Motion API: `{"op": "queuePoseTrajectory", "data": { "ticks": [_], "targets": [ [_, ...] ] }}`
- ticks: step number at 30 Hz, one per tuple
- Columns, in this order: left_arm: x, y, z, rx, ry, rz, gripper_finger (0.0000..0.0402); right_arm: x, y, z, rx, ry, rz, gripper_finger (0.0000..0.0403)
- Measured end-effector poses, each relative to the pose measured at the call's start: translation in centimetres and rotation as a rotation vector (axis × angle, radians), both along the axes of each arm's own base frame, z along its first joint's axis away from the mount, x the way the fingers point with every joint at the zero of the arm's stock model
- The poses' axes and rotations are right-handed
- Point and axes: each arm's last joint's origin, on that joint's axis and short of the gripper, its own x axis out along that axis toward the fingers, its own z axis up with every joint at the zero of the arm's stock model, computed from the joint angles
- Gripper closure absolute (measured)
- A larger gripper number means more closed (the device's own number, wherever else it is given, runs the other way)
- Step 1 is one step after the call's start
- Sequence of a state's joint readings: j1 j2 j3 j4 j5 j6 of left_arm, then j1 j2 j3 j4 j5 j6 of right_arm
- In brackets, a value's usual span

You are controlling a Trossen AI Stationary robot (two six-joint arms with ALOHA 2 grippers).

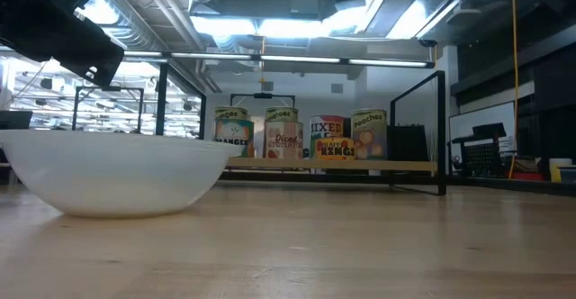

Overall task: Pick and place cans onto a shelf
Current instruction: Put the canned pears on the shelf

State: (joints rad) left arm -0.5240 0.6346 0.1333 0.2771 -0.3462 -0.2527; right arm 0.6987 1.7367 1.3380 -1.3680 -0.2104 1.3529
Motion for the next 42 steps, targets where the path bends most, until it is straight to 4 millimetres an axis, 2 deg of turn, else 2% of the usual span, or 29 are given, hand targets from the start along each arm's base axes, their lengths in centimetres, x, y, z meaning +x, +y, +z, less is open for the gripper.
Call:
{"op": "queuePoseTrajectory", "data": {
  "ticks": [13,23,32,42],
  "targets": [
    [0.0,0.0,0.0,0.0,0.0,0.0,0.0325,0.0,0.0,0.0,-0.006,-0.006,0.003,0.0301],
    [0.0,0.0,0.0,0.0,0.0,0.0,0.0325,-0.7,-0.5,-1.8,-0.008,0.045,-0.007,0.0301],
    [0.0,0.0,0.0,0.0,0.0,0.0,0.0325,-0.7,-0.5,-1.8,-0.007,0.054,-0.007,0.034],
    [0.0,0.0,0.0,0.0,0.0,0.0,0.0325,-0.7,-0.4,-1.9,0.021,0.074,-0.014,0.0345]
  ]
}}
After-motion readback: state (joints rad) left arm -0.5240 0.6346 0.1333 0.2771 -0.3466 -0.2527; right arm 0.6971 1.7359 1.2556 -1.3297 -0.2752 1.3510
